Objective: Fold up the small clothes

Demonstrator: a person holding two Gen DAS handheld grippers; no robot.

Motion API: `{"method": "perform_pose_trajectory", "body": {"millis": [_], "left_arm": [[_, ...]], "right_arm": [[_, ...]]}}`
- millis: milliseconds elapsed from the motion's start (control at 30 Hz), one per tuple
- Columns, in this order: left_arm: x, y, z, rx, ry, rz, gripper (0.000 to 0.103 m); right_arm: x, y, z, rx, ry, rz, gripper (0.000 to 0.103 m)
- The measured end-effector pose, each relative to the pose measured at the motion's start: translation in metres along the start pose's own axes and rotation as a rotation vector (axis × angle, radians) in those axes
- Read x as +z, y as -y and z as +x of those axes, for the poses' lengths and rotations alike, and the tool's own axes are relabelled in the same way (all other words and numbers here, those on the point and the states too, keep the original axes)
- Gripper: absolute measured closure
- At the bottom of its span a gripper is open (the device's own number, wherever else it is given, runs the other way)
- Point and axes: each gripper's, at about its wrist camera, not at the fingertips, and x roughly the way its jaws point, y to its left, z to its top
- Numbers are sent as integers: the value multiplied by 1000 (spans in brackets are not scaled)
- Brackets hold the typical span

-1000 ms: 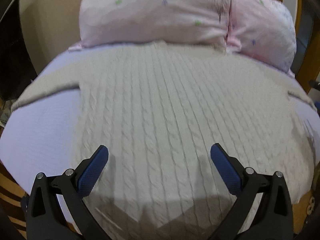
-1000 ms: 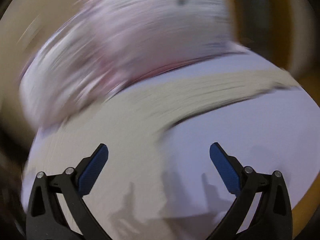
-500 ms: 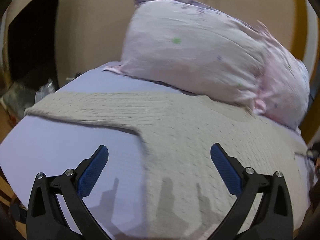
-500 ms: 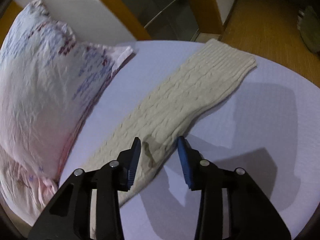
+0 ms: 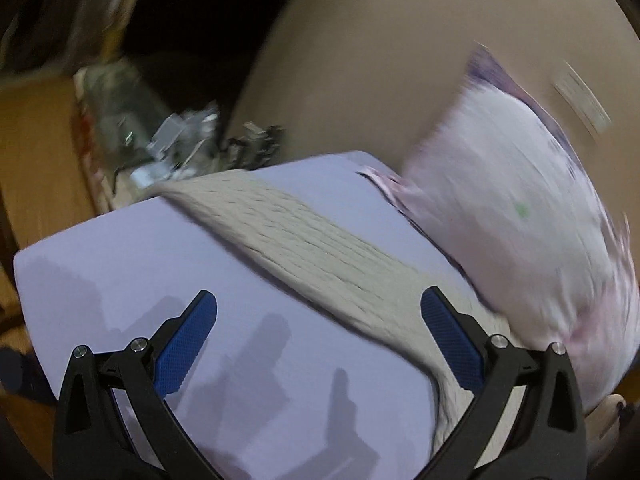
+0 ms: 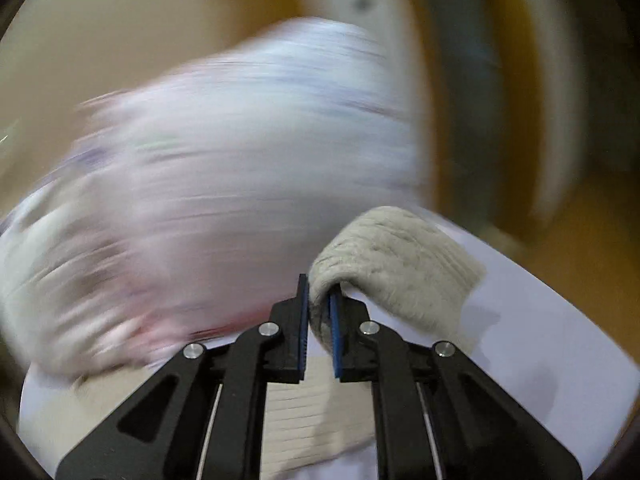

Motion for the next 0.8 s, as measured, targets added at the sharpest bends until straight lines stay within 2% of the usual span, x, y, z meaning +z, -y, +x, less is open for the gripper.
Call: {"method": "perform_pose_trajectory", "body": {"millis": [33, 100, 133, 167, 200, 233, 267, 300, 367, 467, 567, 633, 667, 733, 767, 800], "left_arm": [[5, -7, 4, -4, -10, -40, 1], [10, -14, 10, -7, -23, -86, 1], [13, -15, 14, -3, -29, -98, 1], [15, -16, 18, 3, -37, -107, 1], [17, -16, 21, -1, -41, -109, 1], [18, -16, 22, -3, -43, -106, 1], [21, -18, 25, 1, -48, -112, 1], [23, -20, 28, 3, -49, -116, 1], [27, -26, 35, 16, -66, -132, 1], [34, -35, 44, 15, -73, -167, 1], [46, -43, 54, -2, -78, -184, 10], [52, -49, 60, -3, -80, -205, 33], [57, -55, 64, -2, -83, -223, 39], [63, -64, 74, 22, -116, -258, 81], [66, -65, 78, 45, -131, -259, 91], [68, -63, 79, 64, -136, -250, 95]], "right_arm": [[-8, -45, 1, 97, -21, -85, 94], [-32, -109, 4, 238, -91, -202, 94], [-56, -152, 11, 339, -179, -292, 90], [-75, -179, 14, 402, -252, -355, 88], [-95, -203, 20, 456, -326, -414, 83], [-121, -229, 22, 491, -407, -497, 73], [-135, -239, 18, 500, -429, -542, 61], [-145, -244, 12, 504, -413, -583, 56], [-146, -237, -1, 486, -351, -593, 30], [-127, -205, -9, 431, -290, -520, 20], [-111, -169, -5, 387, -290, -421, 17], [-104, -139, -8, 363, -289, -350, 16], [-101, -130, -4, 356, -292, -321, 16], [-97, -112, -1, 348, -295, -269, 15], [-96, -107, -1, 346, -293, -254, 15], [-94, -100, -4, 342, -290, -237, 15]]}}
